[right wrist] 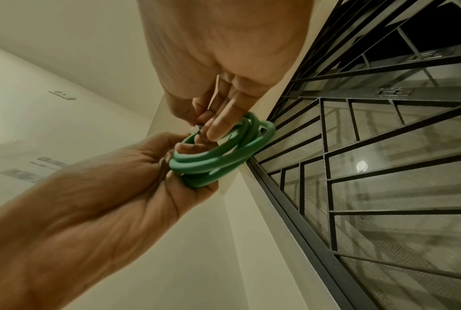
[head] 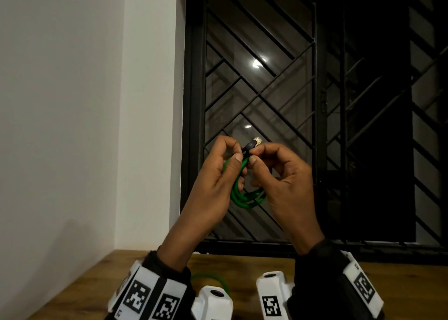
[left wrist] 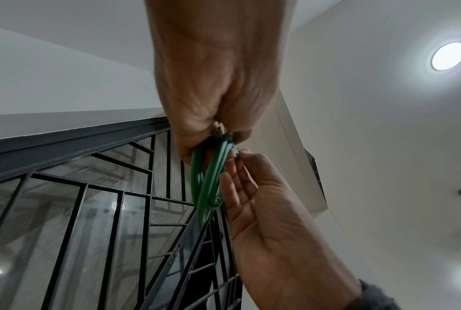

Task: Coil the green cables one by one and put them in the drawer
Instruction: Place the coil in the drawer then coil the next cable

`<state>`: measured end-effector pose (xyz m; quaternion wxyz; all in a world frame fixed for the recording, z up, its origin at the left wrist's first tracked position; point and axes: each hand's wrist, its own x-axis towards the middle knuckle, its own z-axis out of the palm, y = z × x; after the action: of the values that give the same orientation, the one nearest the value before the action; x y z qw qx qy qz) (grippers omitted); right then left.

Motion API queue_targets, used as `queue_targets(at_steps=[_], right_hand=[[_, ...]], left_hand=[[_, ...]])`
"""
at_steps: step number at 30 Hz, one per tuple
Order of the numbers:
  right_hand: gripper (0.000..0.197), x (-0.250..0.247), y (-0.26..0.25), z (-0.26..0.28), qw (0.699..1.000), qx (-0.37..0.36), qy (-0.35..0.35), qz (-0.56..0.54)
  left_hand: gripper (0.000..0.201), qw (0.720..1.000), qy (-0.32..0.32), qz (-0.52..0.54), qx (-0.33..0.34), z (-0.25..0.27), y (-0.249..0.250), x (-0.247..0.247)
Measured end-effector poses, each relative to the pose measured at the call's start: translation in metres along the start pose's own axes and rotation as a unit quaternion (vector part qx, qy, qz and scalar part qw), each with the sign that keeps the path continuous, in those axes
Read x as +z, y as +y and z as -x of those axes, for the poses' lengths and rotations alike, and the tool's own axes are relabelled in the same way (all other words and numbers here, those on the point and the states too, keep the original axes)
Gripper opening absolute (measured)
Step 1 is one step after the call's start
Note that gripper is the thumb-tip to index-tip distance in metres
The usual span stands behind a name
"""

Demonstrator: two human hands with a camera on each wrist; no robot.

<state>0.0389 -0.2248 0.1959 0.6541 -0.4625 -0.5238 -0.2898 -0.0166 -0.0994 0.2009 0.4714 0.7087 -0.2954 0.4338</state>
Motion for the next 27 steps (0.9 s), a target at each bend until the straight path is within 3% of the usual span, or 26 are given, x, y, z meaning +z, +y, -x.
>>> queue_targets(at_steps=[9,27], right_hand=[[0.014,-0.0003,-0.0013,0.0001,0.998,0.027,0.018,-0.046],[0.015,-0.0014,-0.0003,0.0,1.0,0.019,0.012,-0.015]], left_hand=[[0.019,1.0,0.005,0.002,0.001,0.0012,0.0004,0.002],[0.014,1.0,0.0,0.003,0.005,0.0006,0.0,0.0003]])
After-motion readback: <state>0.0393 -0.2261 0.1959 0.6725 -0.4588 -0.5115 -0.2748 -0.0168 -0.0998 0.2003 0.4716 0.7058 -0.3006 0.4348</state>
